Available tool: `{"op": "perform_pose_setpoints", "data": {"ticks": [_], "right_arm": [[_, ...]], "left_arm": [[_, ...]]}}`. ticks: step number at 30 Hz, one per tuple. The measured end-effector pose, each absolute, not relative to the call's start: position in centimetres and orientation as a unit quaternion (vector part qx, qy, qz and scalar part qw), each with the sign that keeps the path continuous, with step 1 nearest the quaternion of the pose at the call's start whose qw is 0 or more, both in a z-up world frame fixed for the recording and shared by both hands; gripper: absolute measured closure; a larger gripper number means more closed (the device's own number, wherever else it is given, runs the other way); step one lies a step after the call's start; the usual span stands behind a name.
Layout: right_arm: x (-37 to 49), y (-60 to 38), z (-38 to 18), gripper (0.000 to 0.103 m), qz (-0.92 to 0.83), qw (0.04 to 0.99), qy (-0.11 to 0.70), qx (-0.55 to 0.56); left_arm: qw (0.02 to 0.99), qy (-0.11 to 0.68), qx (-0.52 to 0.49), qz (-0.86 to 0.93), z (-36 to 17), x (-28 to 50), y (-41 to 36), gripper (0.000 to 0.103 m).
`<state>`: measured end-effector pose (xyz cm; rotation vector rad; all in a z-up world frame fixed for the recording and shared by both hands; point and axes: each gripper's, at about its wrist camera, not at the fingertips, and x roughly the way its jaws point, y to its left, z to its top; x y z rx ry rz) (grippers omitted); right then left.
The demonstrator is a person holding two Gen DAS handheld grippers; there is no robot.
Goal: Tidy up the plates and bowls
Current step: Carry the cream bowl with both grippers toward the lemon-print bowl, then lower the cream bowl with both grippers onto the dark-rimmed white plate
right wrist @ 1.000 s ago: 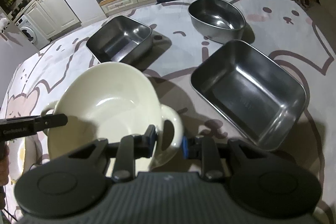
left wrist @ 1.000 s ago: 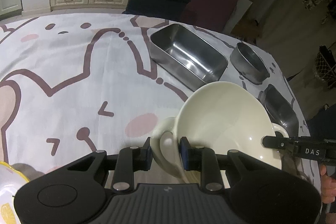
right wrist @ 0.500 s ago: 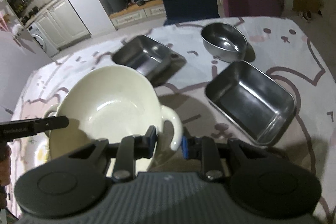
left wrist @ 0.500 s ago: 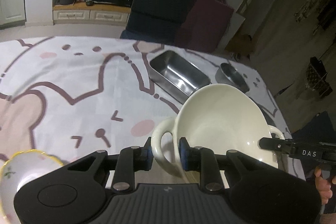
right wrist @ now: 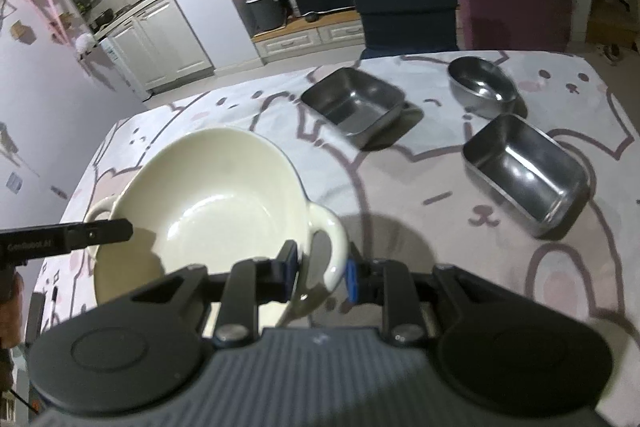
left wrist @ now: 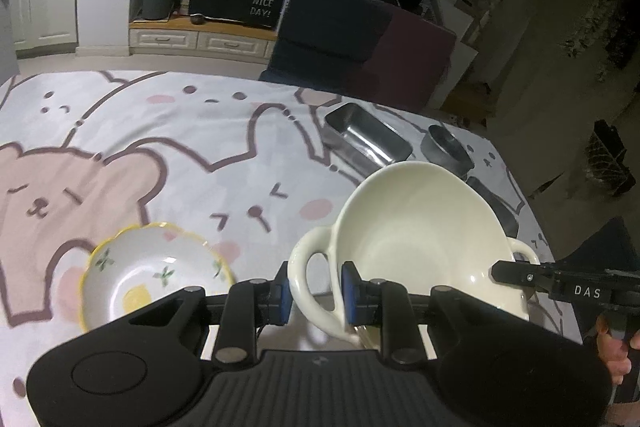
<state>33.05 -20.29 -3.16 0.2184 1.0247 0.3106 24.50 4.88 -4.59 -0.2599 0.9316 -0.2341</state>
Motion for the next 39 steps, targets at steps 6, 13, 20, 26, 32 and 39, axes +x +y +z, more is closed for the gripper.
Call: {"op": "perform_pose_setpoints", "data": {"ticks": [6,13,20,26,32,39], "right_arm": [[31.4,-18.8,-4.3,0.074,0.162,0.842,0.505,0.101],[30.2,-18.1,-6.1,0.074,0.176,0.825,0.532,0.08],[29.9,-17.1,-7.4,0.074,0.18,0.817,0.546,0.053],[29.6,-16.3,-7.4,0.074,0.172,0.819,0.545,0.039],[29.5,-15.1,-7.8,0.074,0.17,0.813,0.556,0.018],[29.6,-14.0,-8.3,0.074,0.175,0.808,0.562,-0.003]], "left_arm": [[0.873,0.459,-0.13,-0.103,-5.8,21.7,6.3,0.077],[0.859,0.482,-0.138,-0.103,-8.4,20.1,7.1,0.076],[0.852,0.492,-0.146,-0.105,-10.5,20.0,7.7,0.075],[0.851,0.491,-0.145,-0.114,-11.5,20.4,7.9,0.075],[0.844,0.504,-0.148,-0.109,-12.9,20.2,8.2,0.073],[0.839,0.513,-0.152,-0.103,-13.9,20.2,8.7,0.071]]}}
